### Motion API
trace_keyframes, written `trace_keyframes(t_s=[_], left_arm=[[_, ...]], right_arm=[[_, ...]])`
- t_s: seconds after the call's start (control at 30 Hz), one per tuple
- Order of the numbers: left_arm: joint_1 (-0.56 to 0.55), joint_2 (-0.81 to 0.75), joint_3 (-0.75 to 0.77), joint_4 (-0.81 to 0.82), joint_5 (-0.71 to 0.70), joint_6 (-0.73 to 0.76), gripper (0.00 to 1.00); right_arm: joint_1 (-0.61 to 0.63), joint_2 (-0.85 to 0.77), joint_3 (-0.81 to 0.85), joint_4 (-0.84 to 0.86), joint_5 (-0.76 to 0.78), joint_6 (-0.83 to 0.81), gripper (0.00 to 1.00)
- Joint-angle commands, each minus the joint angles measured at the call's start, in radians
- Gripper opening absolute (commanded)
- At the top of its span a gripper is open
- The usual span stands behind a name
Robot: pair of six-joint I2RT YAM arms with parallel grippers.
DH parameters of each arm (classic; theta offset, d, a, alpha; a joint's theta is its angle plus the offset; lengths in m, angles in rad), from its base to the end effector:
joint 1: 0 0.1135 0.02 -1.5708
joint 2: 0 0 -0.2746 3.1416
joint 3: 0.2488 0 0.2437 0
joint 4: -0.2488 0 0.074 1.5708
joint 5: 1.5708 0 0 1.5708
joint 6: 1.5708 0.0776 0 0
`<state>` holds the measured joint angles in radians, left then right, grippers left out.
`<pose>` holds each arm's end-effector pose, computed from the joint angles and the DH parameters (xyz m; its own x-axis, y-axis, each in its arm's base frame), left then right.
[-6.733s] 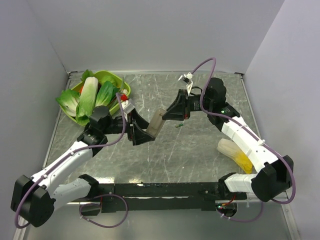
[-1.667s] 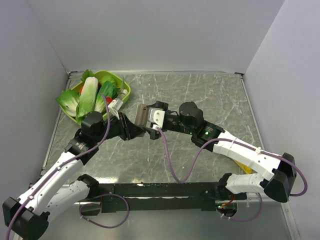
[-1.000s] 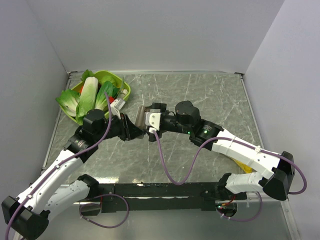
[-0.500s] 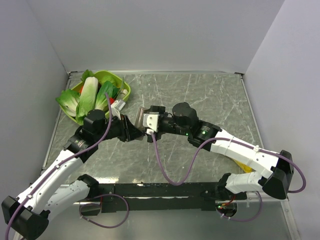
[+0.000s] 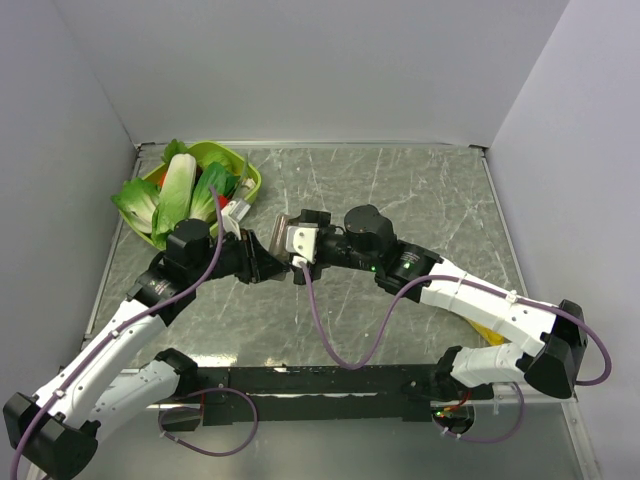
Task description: Load the batteries into the remote control
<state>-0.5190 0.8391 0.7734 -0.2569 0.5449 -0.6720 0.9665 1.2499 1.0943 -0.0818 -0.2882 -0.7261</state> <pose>0.1618 -0.1387 0.3177 -0.7452 -0.1874 -0.6399 0.4946 0.4882 -0.7190 0.1638 0.2761 0.3619 0.5281 -0.3555 -0.7712 -0.7961 0.1089 -0.5953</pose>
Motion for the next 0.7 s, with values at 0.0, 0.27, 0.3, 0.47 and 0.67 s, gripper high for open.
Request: trace_keyframes(t_s=[0.0,0.27,0.3,0.47,0.67], left_arm=[[-0.010,-0.049,0.046,0.275,0.122,-0.003,0.02],[-0.010,-0.064,0.041,0.265,0.109,0.008,0.02],[-0.009,-0.066,0.041,0.259,0.099,0.011,0.02],[-0.010,-0.074,0.052,0.209,0.069,0.034,0.02],[-0.010,-0.069,0.047,0.238,0.096,0.017,0.02]], right_arm=[[0.029,0.065,0.016,-0.108,-0.107,0.022,0.91],[0.012,0.126,0.116,-0.265,-0.245,0.019,0.90],[0.009,0.129,0.124,-0.280,-0.256,0.020,0.90],[0.001,0.134,0.139,-0.352,-0.293,0.014,0.90],[-0.002,0.140,0.148,-0.401,-0.336,-0.009,0.92]])
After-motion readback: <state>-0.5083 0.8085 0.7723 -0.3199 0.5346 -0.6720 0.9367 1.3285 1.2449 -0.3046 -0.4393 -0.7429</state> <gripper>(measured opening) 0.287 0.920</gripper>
